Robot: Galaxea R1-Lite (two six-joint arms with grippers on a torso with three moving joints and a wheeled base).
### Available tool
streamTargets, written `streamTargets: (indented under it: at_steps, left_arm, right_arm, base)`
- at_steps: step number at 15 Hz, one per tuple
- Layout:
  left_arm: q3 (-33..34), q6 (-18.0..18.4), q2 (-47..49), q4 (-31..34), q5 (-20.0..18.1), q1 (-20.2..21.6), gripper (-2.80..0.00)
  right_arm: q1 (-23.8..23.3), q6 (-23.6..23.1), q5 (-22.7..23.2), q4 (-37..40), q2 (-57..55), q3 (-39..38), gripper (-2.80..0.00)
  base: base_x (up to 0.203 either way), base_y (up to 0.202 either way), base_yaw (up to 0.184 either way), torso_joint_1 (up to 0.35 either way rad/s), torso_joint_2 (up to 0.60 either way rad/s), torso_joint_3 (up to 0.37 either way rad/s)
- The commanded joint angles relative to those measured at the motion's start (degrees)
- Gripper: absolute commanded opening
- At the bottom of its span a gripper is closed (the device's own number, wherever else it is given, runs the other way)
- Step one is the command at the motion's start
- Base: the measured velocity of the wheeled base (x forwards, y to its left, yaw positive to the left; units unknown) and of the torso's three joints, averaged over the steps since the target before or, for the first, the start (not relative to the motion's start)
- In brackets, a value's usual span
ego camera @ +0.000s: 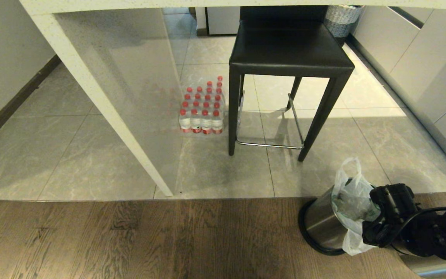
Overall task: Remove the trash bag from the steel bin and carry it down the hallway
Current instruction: Pick up the trash bag
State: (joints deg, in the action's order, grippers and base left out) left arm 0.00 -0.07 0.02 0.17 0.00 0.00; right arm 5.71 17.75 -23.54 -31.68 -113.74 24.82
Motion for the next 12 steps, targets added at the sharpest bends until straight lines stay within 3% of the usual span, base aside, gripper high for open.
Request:
streamTargets:
  at_steps: [1,2,5,12]
  left_arm:
    - [0.0,0.0,0.0,0.0,0.0,0.0,-2.8]
    - [0.0,0.0,0.0,0.0,0.0,0.0,-2.8]
    - [0.0,0.0,0.0,0.0,0.0,0.0,-2.8]
    - [0.0,0.0,0.0,0.0,0.0,0.0,-2.8]
  right_arm:
    - [0.0,0.0,0.2,0.0,-1.6,0.2,-2.8]
    - [0.0,-0.1,0.2,0.0,-1.7,0.0,0.0]
    - [0.0,0.2,0.3,-0.8,-5.4,0.4,0.0]
    - [0.2,0.1,5.0,-2.5,-10.4,1.0,0.0]
  base:
    - [0.0,0.0,0.0,0.0,0.0,0.0]
    - [0.0,0.0,0.0,0.0,0.0,0.0]
    - [0.0,0.0,0.0,0.0,0.0,0.0]
    - [0.0,0.0,0.0,0.0,0.0,0.0]
